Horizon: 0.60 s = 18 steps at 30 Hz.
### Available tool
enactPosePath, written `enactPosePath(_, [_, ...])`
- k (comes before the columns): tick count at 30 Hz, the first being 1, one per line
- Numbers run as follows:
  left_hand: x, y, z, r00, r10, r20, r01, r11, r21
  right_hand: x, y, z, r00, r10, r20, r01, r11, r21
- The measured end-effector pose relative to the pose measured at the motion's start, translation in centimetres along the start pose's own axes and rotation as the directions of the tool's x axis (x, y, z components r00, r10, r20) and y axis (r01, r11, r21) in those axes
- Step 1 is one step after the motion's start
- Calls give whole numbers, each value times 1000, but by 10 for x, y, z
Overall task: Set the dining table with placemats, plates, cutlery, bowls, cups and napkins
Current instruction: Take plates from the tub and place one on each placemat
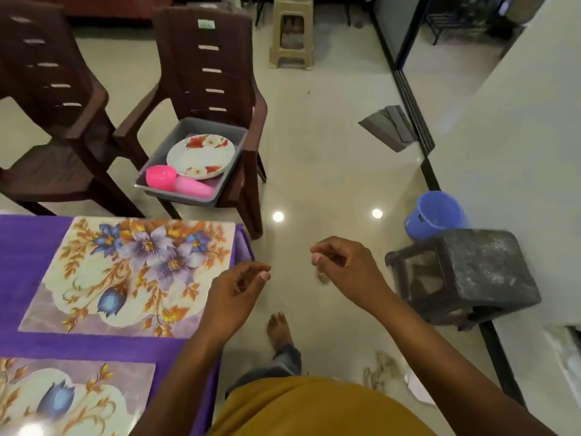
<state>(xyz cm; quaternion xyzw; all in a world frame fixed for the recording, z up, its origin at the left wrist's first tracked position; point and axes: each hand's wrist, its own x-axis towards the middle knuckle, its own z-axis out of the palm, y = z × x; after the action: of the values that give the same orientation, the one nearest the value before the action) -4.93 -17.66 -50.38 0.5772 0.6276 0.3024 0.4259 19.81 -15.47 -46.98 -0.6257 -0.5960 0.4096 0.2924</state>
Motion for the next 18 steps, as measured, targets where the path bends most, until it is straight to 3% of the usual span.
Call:
enactPosePath(5, [75,-4,-37,1000,-21,3,21,1000,-16,93,-29,16,996,39,84,-35,998,-50])
enactPosePath(18, [205,-14,-75,968,-155,-197,127,981,-147,291,-66,43,951,-28,309,57,995,-85])
